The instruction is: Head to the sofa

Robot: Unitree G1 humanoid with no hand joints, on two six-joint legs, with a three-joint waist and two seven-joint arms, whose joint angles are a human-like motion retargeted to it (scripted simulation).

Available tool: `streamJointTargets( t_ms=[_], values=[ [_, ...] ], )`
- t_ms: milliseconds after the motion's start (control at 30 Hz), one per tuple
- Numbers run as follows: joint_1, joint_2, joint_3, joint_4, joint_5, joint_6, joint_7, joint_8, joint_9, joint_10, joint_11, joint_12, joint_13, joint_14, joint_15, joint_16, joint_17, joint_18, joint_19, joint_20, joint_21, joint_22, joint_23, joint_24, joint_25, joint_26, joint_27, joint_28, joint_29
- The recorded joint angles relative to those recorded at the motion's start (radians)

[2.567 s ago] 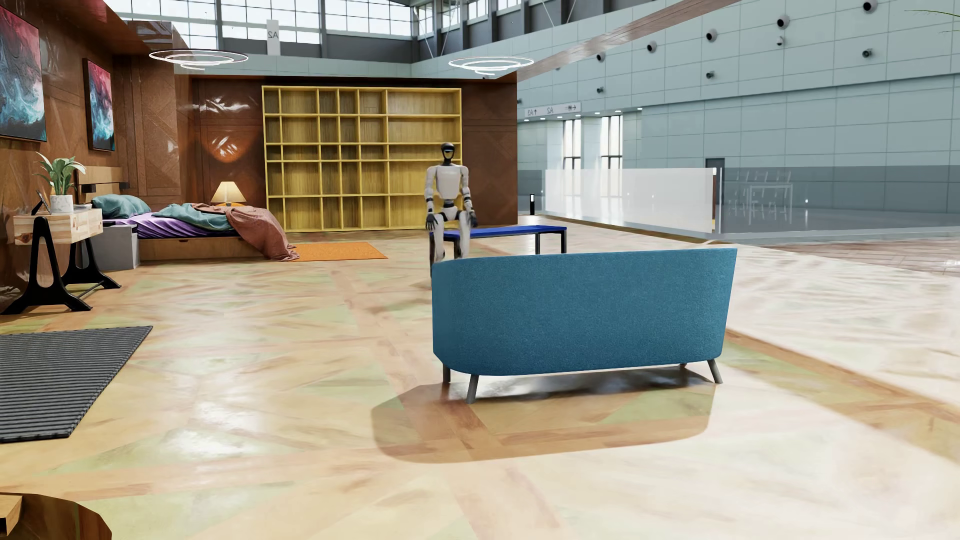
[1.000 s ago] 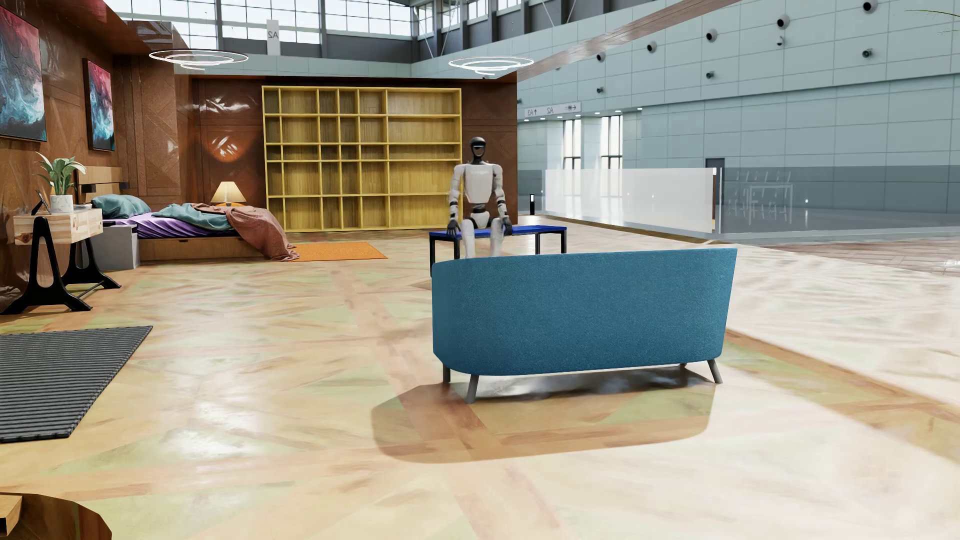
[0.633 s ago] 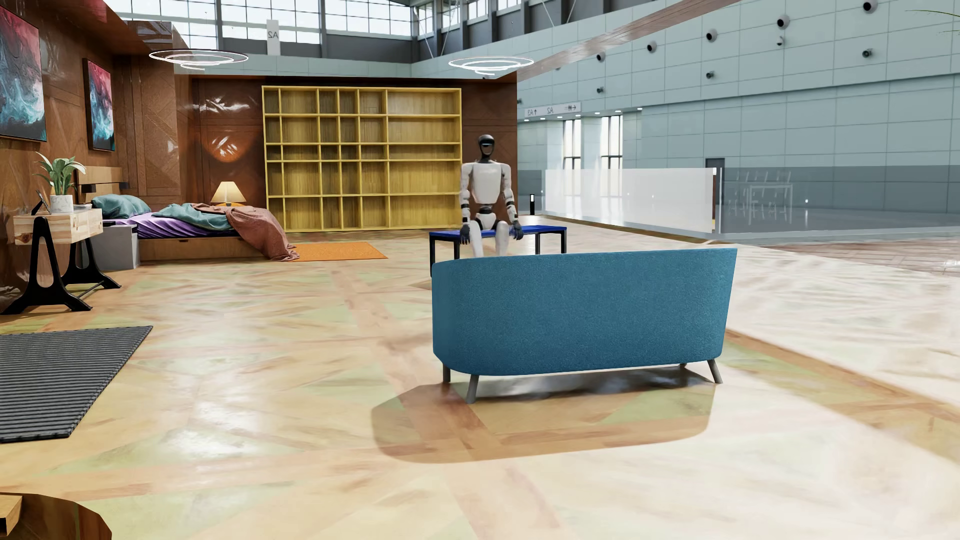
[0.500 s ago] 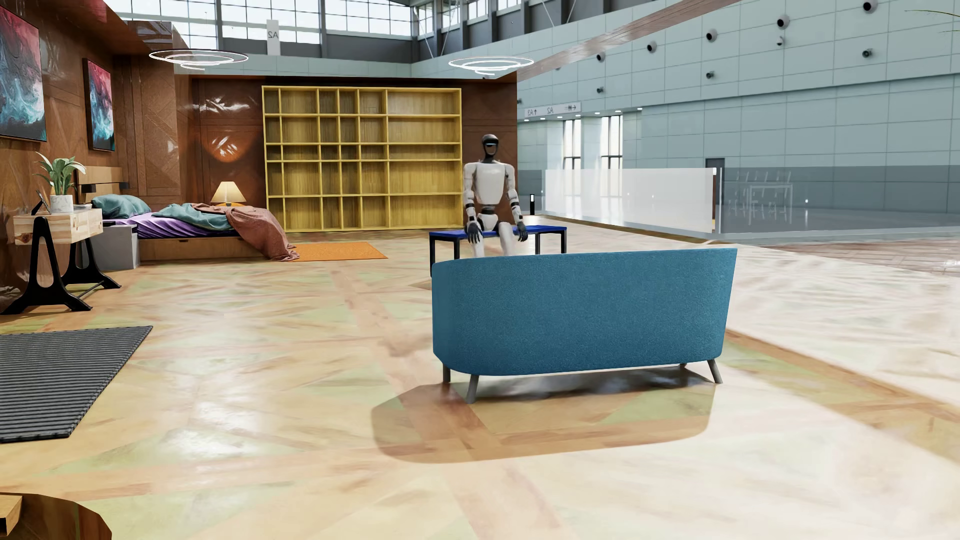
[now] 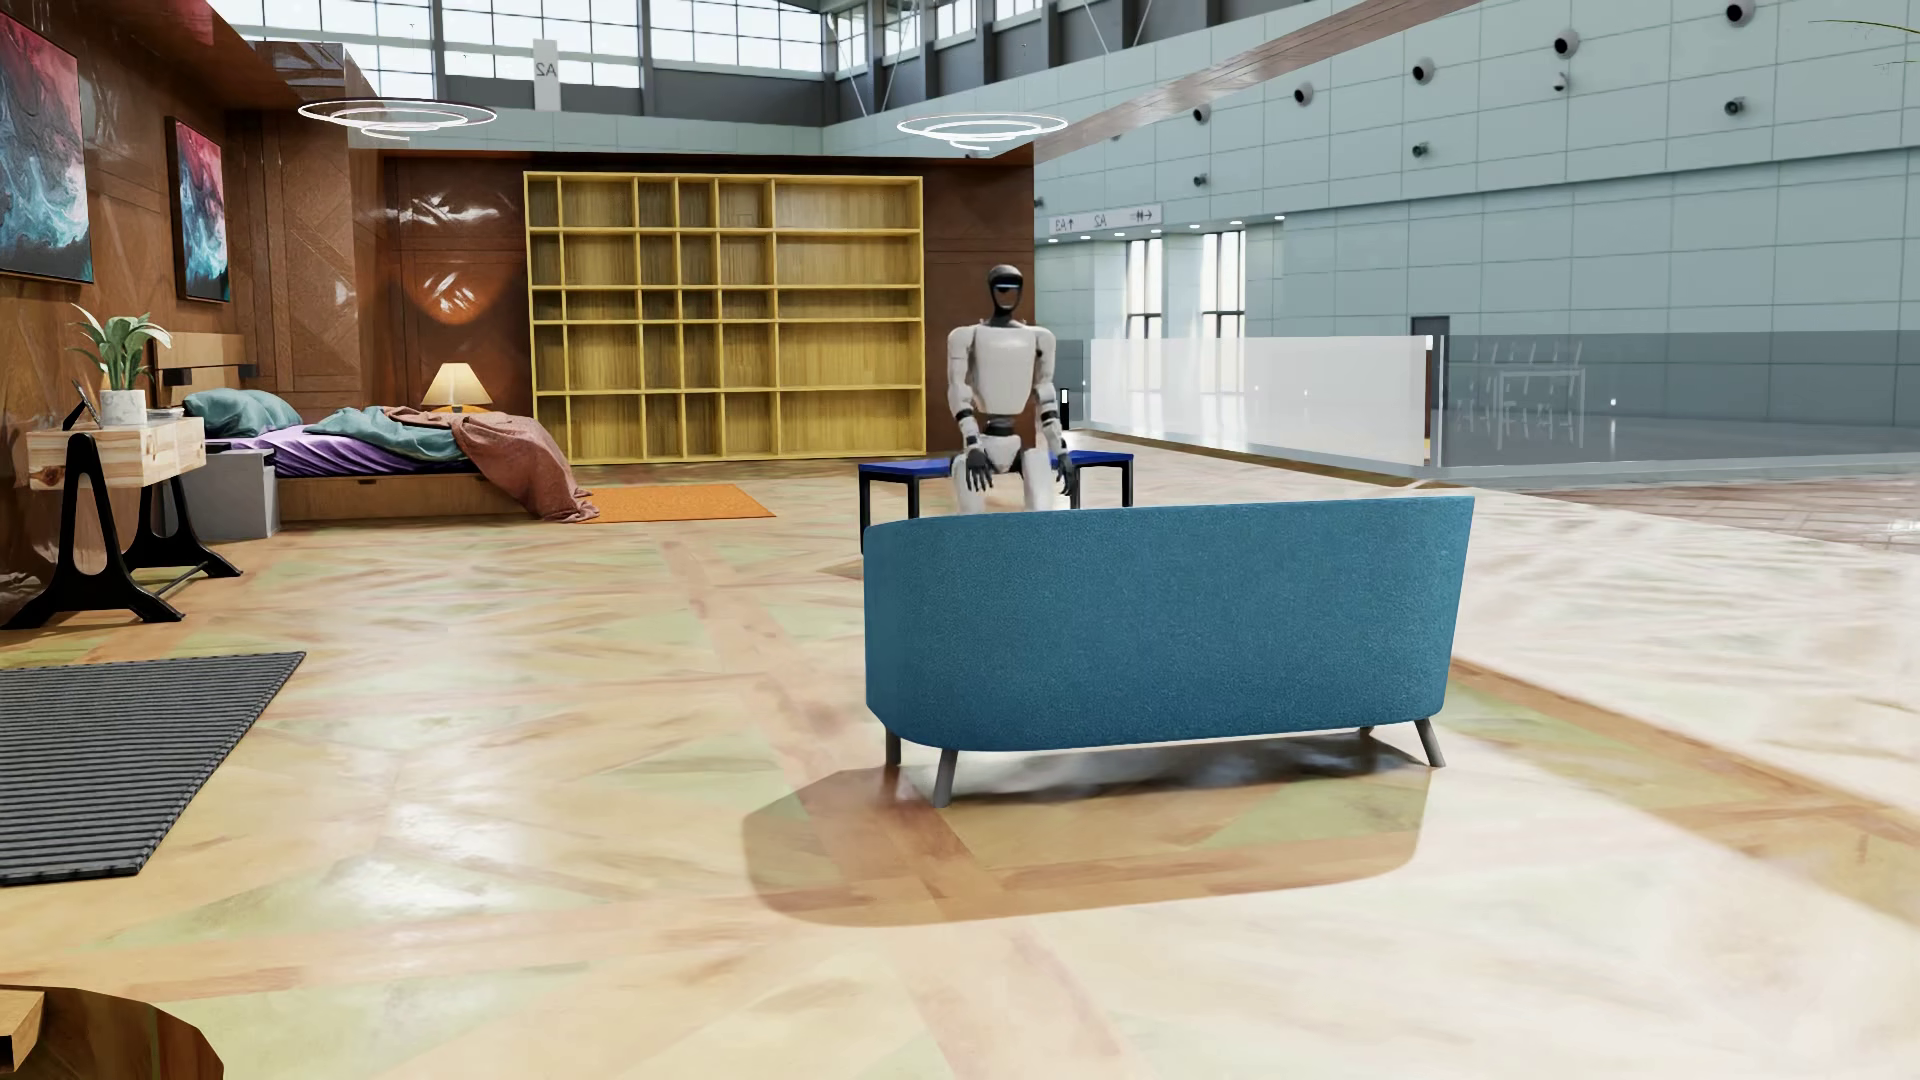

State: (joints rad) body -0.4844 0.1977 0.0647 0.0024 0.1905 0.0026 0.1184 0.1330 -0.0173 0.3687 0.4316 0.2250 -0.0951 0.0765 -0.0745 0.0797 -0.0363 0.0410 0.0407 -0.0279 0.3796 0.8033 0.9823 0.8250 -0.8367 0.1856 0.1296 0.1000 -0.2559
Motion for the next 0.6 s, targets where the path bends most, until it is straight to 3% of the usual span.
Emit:
streamJointTargets(
  t_ms=[67, 100, 133, 167, 200, 233, 300, 333, 367, 400, 467, 533, 600],
  values=[
    [0.062, -0.105, 0.008, -0.03, -0.025, -0.033, 0.055, 0.041, -0.004, 0.023, 0.282, -0.025, 0.033, -0.069, 0.2, -0.031, -0.035, 0.042, 0.203, 0.035, 0.047, 0.026, 0.075, -0.001, -0.041, 0.017, 0.019, -0.005, 0.115],
    [0.089, -0.193, 0.022, -0.036, -0.046, -0.043, 0.092, -0.015, -0.003, 0.032, 0.451, -0.037, 0.034, -0.103, 0.305, -0.05, -0.081, 0.047, 0.207, 0.047, 0.101, 0.023, 0.083, -0.005, -0.088, 0.014, -0.011, -0.005, 0.192],
    [0.121, -0.29, 0.031, -0.042, -0.081, -0.053, 0.125, -0.041, 0.0, 0.035, 0.603, -0.051, 0.035, -0.137, 0.345, -0.062, -0.133, 0.045, 0.207, 0.044, 0.143, 0.014, 0.066, -0.005, -0.125, 0.001, -0.049, 0.0, 0.246],
    [0.156, -0.384, 0.033, -0.053, -0.108, -0.064, 0.149, -0.024, 0.003, 0.038, 0.72, -0.056, 0.044, -0.171, 0.28, -0.061, -0.182, 0.04, 0.207, 0.027, 0.151, 0.02, 0.031, 0.004, -0.13, -0.038, -0.074, 0.021, 0.267],
    [0.191, -0.473, 0.03, -0.068, -0.153, -0.076, 0.165, -0.021, 0.007, 0.043, 0.794, -0.076, 0.062, -0.204, 0.21, -0.055, -0.219, 0.033, 0.209, 0.002, 0.122, 0.026, -0.009, 0.022, -0.103, -0.062, -0.077, 0.032, 0.26],
    [0.227, -0.552, 0.02, -0.087, -0.209, -0.086, 0.167, -0.017, 0.012, 0.049, 0.816, -0.111, 0.091, -0.234, 0.149, -0.047, -0.247, 0.032, 0.207, -0.018, 0.062, 0.045, -0.05, 0.041, -0.053, -0.078, -0.065, 0.036, 0.231],
    [0.3, -0.667, -0.012, -0.125, -0.314, -0.103, 0.147, -0.07, 0.019, 0.051, 0.714, -0.169, 0.139, -0.279, -0.024, -0.04, -0.236, 0.03, 0.084, -0.04, -0.081, 0.066, -0.101, 0.063, 0.059, -0.089, 0.009, 0.041, 0.123],
    [0.338, -0.703, -0.029, -0.141, -0.353, -0.107, 0.131, -0.107, 0.02, 0.041, 0.595, -0.197, 0.158, -0.294, -0.066, -0.037, -0.219, 0.025, 0.049, -0.048, -0.151, 0.067, -0.123, 0.065, 0.106, -0.087, 0.043, 0.043, 0.069],
    [0.375, -0.725, -0.046, -0.152, -0.373, -0.11, 0.113, -0.14, 0.019, 0.023, 0.446, -0.223, 0.171, -0.301, -0.067, -0.031, -0.2, 0.022, 0.01, -0.056, -0.201, 0.063, -0.139, 0.066, 0.14, -0.088, 0.067, 0.046, 0.028],
    [0.409, -0.737, -0.061, -0.16, -0.376, -0.11, 0.097, -0.163, 0.017, 0.002, 0.278, -0.244, 0.178, -0.305, -0.023, -0.024, -0.183, 0.018, 0.001, -0.064, -0.221, 0.055, -0.145, 0.064, 0.153, -0.091, 0.079, 0.048, 0.01],
    [0.479, -0.738, -0.086, -0.169, -0.346, -0.107, 0.063, -0.159, 0.012, -0.053, -0.054, -0.271, 0.184, -0.309, 0.088, -0.012, -0.163, 0.007, -0.01, -0.08, -0.202, 0.028, -0.14, 0.047, 0.13, -0.108, 0.069, 0.053, 0.036],
    [0.546, -0.727, -0.1, -0.177, -0.325, -0.103, 0.027, -0.14, 0.012, -0.08, -0.242, -0.283, 0.2, -0.322, 0.072, -0.006, -0.145, -0.005, 0.049, -0.103, -0.176, 0.007, -0.135, 0.03, 0.082, -0.121, 0.052, 0.056, 0.051],
    [0.608, -0.709, -0.11, -0.168, -0.304, -0.095, -0.017, -0.109, 0.01, -0.083, -0.209, -0.277, 0.224, -0.324, 0.21, -0.001, -0.102, -0.01, -0.006, -0.12, -0.185, -0.001, -0.121, 0.024, 0.051, -0.116, 0.073, 0.058, 0.024]
  ],
)
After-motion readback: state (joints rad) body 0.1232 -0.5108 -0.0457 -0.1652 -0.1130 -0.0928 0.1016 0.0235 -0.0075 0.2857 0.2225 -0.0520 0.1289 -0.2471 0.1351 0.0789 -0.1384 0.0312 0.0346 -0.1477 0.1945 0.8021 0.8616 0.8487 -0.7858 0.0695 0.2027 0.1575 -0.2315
